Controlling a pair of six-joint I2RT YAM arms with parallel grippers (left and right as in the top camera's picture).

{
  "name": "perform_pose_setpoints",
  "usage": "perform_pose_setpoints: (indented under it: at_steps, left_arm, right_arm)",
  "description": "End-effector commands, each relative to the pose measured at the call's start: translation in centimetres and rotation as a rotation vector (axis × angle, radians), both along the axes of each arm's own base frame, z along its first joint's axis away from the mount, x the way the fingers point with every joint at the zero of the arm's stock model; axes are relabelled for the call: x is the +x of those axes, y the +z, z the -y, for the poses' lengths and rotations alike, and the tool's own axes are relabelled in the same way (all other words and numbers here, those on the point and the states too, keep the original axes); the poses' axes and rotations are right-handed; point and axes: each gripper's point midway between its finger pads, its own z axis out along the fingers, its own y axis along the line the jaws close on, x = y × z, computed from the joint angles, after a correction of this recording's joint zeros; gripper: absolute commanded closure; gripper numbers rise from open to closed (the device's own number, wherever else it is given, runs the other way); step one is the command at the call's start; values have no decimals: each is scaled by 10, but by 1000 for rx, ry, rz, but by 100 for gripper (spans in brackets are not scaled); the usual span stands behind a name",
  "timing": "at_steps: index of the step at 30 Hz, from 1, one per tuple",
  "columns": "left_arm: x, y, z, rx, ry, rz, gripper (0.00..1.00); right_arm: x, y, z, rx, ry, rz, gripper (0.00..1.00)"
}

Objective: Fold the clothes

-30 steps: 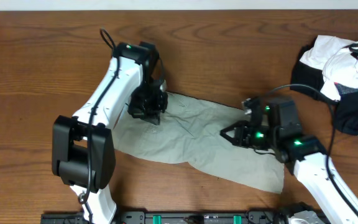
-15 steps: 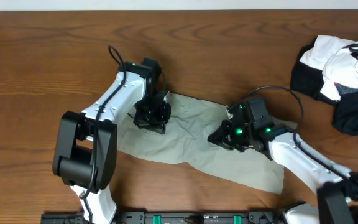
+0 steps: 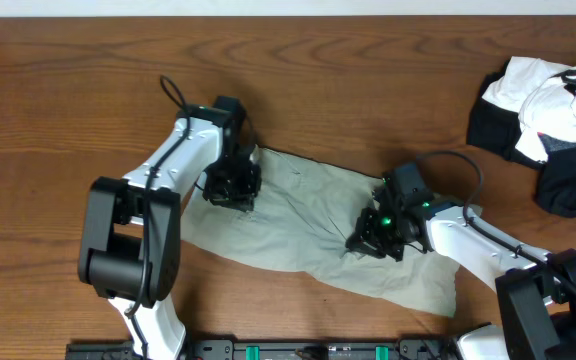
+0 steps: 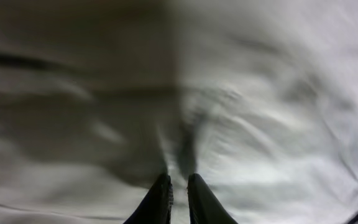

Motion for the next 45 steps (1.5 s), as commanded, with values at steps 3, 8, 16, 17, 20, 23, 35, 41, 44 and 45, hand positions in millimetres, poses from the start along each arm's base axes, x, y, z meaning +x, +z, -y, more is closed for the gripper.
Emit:
perform_pose_setpoints:
  at_steps: [3, 8, 16, 17, 20, 23, 35, 41, 44, 45]
  left_arm:
    - [3, -17, -26, 26, 73, -2, 84]
    - [5, -26, -38, 22, 106, 11, 83]
    - [17, -28, -65, 47, 184, 36, 83]
    - [18, -28, -69, 47, 200, 38, 83]
    - [21, -28, -81, 50, 258, 37, 83]
    - [23, -28, -92, 50, 300, 37, 83]
    - [50, 40, -70, -121, 286, 237, 83]
    - [47, 103, -48, -191, 228, 408, 63]
    - [31, 117, -26, -228, 169, 406, 48]
    - [26, 119, -18, -233, 146, 399, 45]
  right_arm:
    - [1, -16, 33, -125, -14, 3, 88]
    - [6, -16, 45, -128, -28, 14, 82]
    - [4, -17, 68, -146, -5, 7, 66]
    - [5, -16, 70, -146, 6, 13, 59]
    - [10, -11, 76, -145, 34, 36, 52]
    - [22, -3, 78, -143, 47, 68, 52]
    - [73, 40, 60, -88, 170, 272, 48]
    - [94, 65, 48, -95, 239, 362, 48]
    - [105, 83, 57, -155, 250, 376, 50]
    - [108, 92, 62, -187, 244, 370, 50]
